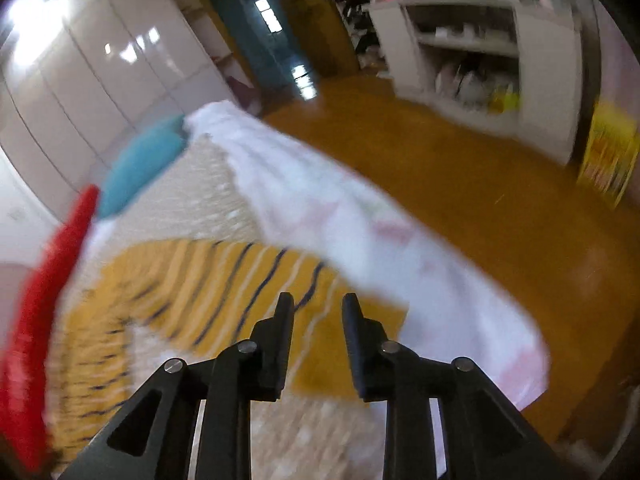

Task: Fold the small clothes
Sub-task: 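Grasp the sleeve cuff with the right tool and lift it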

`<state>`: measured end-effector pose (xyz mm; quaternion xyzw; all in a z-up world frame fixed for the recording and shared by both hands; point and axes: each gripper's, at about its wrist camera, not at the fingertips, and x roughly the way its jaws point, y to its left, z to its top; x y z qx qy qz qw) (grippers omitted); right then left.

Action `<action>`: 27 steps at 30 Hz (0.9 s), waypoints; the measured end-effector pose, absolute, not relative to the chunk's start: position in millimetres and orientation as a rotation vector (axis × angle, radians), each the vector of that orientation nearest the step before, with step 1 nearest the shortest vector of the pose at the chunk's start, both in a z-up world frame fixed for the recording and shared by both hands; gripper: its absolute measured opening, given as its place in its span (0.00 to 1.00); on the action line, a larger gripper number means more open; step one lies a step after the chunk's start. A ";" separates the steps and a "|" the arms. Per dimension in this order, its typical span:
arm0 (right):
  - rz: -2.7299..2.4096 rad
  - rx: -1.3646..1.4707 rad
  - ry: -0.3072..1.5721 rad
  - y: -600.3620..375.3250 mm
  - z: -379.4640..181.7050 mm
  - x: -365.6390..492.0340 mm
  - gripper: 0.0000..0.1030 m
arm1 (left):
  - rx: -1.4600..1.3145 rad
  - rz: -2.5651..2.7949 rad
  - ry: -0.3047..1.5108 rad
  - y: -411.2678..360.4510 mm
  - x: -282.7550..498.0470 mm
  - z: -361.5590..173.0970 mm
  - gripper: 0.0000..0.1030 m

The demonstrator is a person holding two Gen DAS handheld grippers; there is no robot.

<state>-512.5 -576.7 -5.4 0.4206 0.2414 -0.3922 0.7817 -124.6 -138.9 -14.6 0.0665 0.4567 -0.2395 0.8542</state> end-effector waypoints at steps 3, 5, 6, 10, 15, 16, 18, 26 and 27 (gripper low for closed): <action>-0.686 1.081 0.446 -560.9 -20.7 -522.2 0.43 | 0.156 -0.532 0.975 -147.0 -128.3 -20.2 0.80; -0.626 1.145 0.424 -551.5 -30.6 -521.9 0.45 | 0.165 -0.543 0.979 -150.9 -130.7 -22.0 0.80; -0.612 1.182 0.420 -546.9 -38.8 -519.3 0.45 | 0.167 -0.549 0.979 -152.3 -132.1 -22.4 0.80; -0.683 1.187 0.451 -549.1 -51.6 -505.2 0.46 | 0.166 -0.551 0.971 -149.7 -133.8 -19.7 0.80; -0.836 1.121 0.439 -569.6 -46.4 -480.8 0.23 | 0.143 -0.533 0.967 -139.8 -130.6 -15.0 0.80; -0.860 1.113 0.453 -575.7 -45.4 -476.3 0.09 | 0.142 -0.532 0.967 -138.6 -130.0 -13.7 0.80; -0.874 1.107 0.436 -588.0 -40.8 -486.2 0.05 | 0.136 -0.530 0.959 -134.0 -129.0 -10.6 0.80; -1.037 0.909 0.426 -618.9 31.5 -474.4 0.05 | 0.061 -0.505 0.936 -103.8 -113.4 -2.5 0.80; -1.022 0.869 0.438 -616.3 42.0 -460.4 0.05 | 0.055 -0.503 0.933 -100.4 -112.5 -1.8 0.80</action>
